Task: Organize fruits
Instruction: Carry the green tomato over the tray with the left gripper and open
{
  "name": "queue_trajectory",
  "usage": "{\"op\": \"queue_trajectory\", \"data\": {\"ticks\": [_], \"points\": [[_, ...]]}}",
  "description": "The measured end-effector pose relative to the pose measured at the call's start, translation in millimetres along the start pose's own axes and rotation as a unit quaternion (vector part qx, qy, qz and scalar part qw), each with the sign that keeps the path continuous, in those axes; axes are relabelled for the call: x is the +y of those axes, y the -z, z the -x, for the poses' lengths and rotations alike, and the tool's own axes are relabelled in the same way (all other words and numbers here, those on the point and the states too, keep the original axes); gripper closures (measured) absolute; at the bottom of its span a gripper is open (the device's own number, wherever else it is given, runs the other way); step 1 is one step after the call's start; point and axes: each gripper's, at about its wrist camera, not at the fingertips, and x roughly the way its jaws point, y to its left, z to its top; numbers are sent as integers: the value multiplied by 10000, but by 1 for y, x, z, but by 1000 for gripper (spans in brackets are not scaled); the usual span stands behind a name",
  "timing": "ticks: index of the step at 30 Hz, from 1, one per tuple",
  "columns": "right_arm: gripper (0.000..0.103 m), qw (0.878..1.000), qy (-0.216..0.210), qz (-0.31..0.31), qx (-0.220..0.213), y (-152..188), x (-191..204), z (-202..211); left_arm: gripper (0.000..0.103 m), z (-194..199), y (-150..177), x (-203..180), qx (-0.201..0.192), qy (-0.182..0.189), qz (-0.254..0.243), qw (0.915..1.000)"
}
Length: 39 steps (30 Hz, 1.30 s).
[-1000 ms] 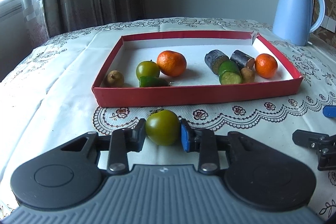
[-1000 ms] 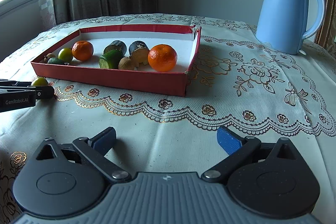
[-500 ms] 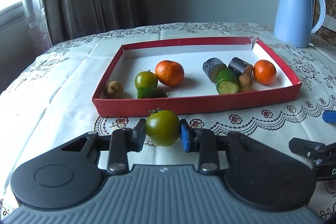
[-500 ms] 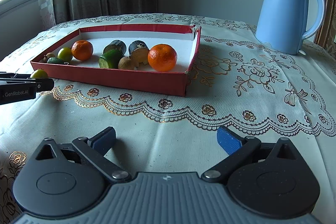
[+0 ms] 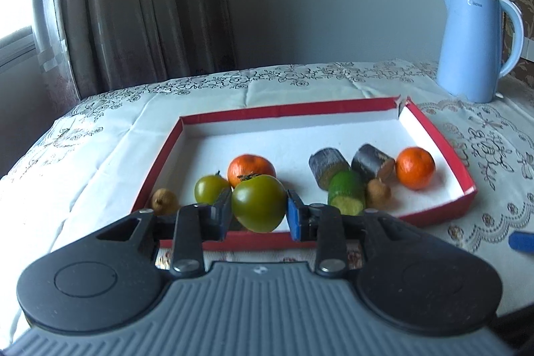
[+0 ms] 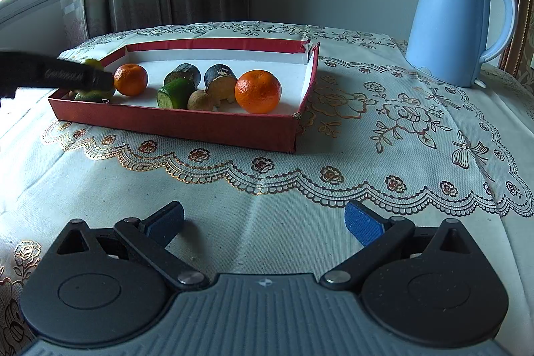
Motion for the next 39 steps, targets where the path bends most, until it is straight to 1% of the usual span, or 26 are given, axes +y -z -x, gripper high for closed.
{"op": "queue_trajectory", "data": {"ticks": [7, 12, 16, 21, 27, 29, 32, 39], "points": [[0, 10000, 0, 0, 0, 0, 0, 0, 72, -19, -10, 0, 24, -187, 53, 9998], [0, 10000, -1, 0, 0, 0, 1, -1, 73, -27, -19, -1, -22, -194, 68, 9998], [0, 10000, 0, 0, 1, 0, 1, -1, 72, -36, -32, -3, -67, -186, 76, 9998], [0, 10000, 0, 0, 1, 0, 1, -1, 72, -56, -46, -4, 25, -193, 144, 9997], [0, 10000, 0, 0, 2, 0, 1, -1, 72, -81, -44, -8, 215, -286, 137, 9993], [0, 10000, 1, -1, 2, 0, 1, -1, 72, -84, -42, -10, 170, -322, 103, 9993], [0, 10000, 2, -1, 3, 0, 1, -1, 72, -86, -42, -13, 184, -260, 83, 9995], [0, 10000, -4, -5, 1, 0, 0, -1, 72, -91, -46, -20, 133, -251, 34, 9996]]}}
